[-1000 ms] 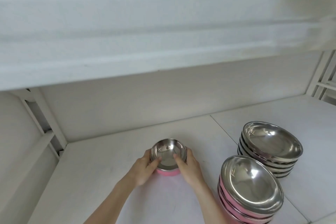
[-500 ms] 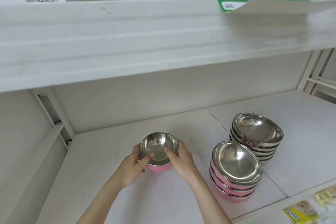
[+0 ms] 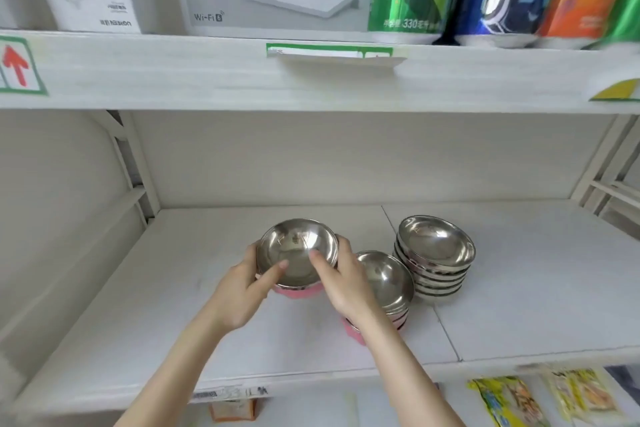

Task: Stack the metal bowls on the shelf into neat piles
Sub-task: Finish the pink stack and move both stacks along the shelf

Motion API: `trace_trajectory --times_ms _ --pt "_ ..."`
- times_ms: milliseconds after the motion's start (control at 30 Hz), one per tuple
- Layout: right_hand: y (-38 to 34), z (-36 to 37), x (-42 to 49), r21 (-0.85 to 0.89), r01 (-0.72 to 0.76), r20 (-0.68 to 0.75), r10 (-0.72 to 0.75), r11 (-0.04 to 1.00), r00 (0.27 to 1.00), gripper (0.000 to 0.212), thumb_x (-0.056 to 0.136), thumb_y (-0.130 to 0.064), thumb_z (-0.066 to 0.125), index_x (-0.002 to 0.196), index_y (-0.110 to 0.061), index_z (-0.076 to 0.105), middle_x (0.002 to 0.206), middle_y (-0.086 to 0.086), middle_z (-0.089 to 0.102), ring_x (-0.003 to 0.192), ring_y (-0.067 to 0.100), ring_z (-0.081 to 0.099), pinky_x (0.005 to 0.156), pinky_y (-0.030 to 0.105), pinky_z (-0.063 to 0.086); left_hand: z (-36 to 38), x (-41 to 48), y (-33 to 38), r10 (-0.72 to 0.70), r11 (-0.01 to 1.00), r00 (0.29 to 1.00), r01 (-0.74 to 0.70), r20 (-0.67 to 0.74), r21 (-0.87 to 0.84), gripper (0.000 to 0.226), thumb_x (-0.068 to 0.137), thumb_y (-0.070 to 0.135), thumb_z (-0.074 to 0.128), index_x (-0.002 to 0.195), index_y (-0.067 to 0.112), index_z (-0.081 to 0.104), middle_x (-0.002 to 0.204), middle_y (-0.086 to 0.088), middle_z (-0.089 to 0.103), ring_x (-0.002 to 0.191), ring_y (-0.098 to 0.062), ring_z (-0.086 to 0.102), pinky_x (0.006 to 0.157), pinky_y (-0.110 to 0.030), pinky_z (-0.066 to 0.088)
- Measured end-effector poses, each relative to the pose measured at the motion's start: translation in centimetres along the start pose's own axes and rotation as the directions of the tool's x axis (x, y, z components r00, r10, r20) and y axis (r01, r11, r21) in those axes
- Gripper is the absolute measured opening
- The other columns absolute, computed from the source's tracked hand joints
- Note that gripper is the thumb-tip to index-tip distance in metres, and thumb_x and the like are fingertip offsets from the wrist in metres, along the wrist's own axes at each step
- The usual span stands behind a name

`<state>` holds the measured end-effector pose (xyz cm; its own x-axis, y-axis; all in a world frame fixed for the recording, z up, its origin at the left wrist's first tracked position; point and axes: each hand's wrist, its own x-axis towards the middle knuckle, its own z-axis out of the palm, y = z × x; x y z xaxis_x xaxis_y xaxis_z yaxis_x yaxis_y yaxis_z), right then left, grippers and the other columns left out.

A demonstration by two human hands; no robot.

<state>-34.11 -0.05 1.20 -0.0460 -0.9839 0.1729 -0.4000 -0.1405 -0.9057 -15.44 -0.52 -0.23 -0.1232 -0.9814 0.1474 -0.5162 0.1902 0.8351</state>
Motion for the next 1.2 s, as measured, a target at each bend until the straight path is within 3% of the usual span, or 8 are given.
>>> trace_trajectory --times_ms 100,200,333,500,600,800,1100,1200 --pt "0.3 -3.2 -1.1 -0.028 -0.003 -0.013 0.003 1.0 1.0 0.04 0.091 -0.046 0.051 0.12 -0.019 0.049 0.112 -0.005 0.063 0.102 0.014 0.056 0.083 0.03 0.041 2.1 -0.8 2.8 0.038 0.998 0.999 -0.037 -0.015 0.045 0.037 0.091 0.052 0.053 0.121 0.032 0.042 0.089 0.017 0.064 0.076 -0.005 0.062 0.069 -0.02 0.044" --pt "0.7 -6.2 -1.8 -0.055 0.012 -0.042 -0.015 0.998 0.999 0.042 0.092 -0.045 0.051 0.123 -0.016 0.049 0.111 -0.002 0.063 0.105 0.018 0.058 0.085 0.033 0.043 4.0 -0.9 5.0 0.071 0.996 0.997 -0.071 -0.001 0.061 0.048 0.084 0.062 0.048 0.121 0.033 0.042 0.091 0.017 0.064 0.082 -0.008 0.061 0.074 -0.026 0.045" --pt "1.6 -9.1 -2.2 -0.035 -0.009 -0.058 0.007 0.999 0.998 0.044 0.093 -0.044 0.049 0.127 -0.016 0.046 0.114 -0.005 0.058 0.115 0.019 0.054 0.085 0.027 0.036 6.4 -0.2 7.2 0.108 0.987 0.994 -0.109 0.013 0.12 0.061 0.083 0.063 0.046 0.131 0.025 0.04 0.098 0.009 0.064 0.09 -0.014 0.059 0.078 -0.028 0.041" --pt "4.0 -10.7 -1.8 -0.065 -0.056 -0.076 0.051 0.996 0.996 0.057 0.092 -0.047 0.048 0.137 -0.014 0.04 0.142 0.007 0.049 0.131 0.024 0.044 0.101 0.032 0.035 9.1 0.4 7.3 0.112 0.979 0.993 -0.116 0.034 0.169 0.083 0.075 0.076 0.039 0.139 0.022 0.039 0.129 0.0 0.055 0.122 -0.019 0.045 0.104 -0.037 0.038" --pt "5.3 -10.7 -1.6 -0.081 -0.081 -0.06 0.076 0.993 0.995 0.057 0.092 -0.049 0.048 0.136 -0.014 0.041 0.143 0.006 0.049 0.131 0.024 0.044 0.105 0.037 0.036 10.2 0.5 6.8 0.077 0.977 0.996 -0.082 0.034 0.198 0.086 0.074 0.078 0.037 0.139 0.022 0.039 0.13 0.0 0.054 0.122 -0.021 0.045 0.104 -0.038 0.038" --pt "6.5 -10.4 -1.5 -0.054 -0.1 -0.017 0.099 0.994 0.995 0.053 0.093 -0.045 0.049 0.136 -0.014 0.04 0.14 0.005 0.049 0.131 0.021 0.044 0.1 0.029 0.033 11.3 0.7 5.4 0.009 0.976 0.998 -0.02 0.054 0.217 0.085 0.071 0.079 0.036 0.135 0.023 0.041 0.126 0.003 0.054 0.116 -0.02 0.046 0.099 -0.035 0.038" --pt "7.7 -10.5 -1.2 -0.045 -0.182 0.02 0.183 0.982 0.983 0.038 0.094 -0.046 0.048 0.118 -0.016 0.049 0.118 0.0 0.059 0.111 0.017 0.053 0.088 0.03 0.037 12.1 1.0 4.9 -0.076 0.985 0.99 0.056 0.119 0.163 0.08 0.073 0.077 0.04 0.132 0.023 0.043 0.119 0.002 0.06 0.115 -0.02 0.053 0.1 -0.037 0.042" --pt "7.6 -10.8 -1.3 -0.056 -0.181 0.043 0.184 0.982 0.982 0.044 0.094 -0.046 0.047 0.125 -0.015 0.047 0.125 0.002 0.055 0.114 0.016 0.049 0.09 0.029 0.034 11.9 0.9 5.1 -0.095 0.976 0.99 0.071 0.109 0.205 0.087 0.072 0.08 0.037 0.138 0.023 0.04 0.125 0.0 0.059 0.117 -0.021 0.053 0.1 -0.038 0.042"
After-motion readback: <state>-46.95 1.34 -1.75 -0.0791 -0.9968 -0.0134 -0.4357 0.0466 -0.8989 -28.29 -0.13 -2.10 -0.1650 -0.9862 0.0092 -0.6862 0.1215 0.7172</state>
